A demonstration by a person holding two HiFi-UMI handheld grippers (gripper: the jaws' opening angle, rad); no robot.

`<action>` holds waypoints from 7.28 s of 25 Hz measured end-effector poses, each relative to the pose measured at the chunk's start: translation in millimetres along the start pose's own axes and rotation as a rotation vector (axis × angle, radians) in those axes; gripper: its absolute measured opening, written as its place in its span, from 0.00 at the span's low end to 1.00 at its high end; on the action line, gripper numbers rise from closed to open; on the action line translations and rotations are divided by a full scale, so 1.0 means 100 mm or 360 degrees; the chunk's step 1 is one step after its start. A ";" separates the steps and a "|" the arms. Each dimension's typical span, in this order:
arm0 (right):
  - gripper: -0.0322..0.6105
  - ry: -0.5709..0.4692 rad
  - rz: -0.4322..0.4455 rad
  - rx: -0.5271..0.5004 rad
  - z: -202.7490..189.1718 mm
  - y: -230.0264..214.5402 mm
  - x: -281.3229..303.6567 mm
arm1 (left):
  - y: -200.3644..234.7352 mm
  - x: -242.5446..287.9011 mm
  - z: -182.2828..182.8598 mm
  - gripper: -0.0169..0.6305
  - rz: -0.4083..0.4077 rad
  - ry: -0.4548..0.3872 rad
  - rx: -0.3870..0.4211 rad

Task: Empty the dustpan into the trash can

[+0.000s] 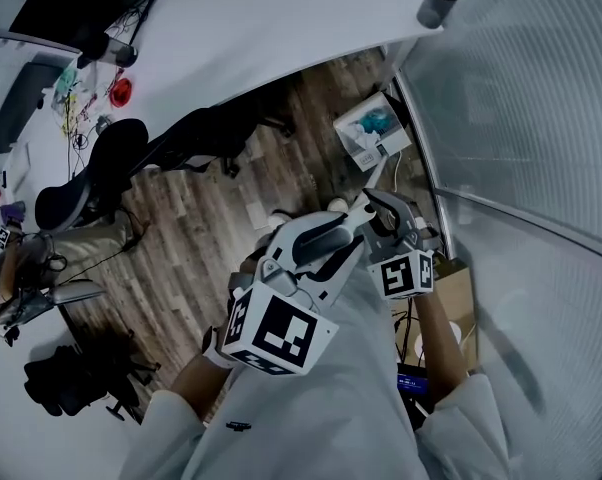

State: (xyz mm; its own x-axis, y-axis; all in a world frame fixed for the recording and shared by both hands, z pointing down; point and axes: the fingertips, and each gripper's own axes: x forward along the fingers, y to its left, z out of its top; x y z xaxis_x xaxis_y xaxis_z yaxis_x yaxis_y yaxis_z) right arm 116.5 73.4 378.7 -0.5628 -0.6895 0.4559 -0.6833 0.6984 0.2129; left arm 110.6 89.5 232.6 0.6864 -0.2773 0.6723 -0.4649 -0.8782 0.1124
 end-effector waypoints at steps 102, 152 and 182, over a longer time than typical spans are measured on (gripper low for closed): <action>0.18 0.0516 0.0823 -0.1041 -0.66 0.64 1.18 | 1.11 -0.01 -1.91 0.23 0.0324 -0.0856 -0.1319; 0.18 0.0549 0.0789 -0.1075 -0.59 0.67 0.87 | 0.79 -0.10 -1.76 0.23 0.0243 -0.0881 -0.1518; 0.19 0.0413 0.0342 -0.0729 0.17 0.27 0.36 | 0.66 -0.53 -0.73 0.23 0.0056 -0.0636 -0.1011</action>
State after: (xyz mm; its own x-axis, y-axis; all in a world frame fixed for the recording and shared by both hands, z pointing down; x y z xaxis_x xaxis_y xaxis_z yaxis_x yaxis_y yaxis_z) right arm 70.2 64.0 386.3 -0.4946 -0.4936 0.7154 -0.2620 0.8695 0.4187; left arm 2.3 74.4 258.0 0.7596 -0.5277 0.3802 -0.6406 -0.5059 0.5777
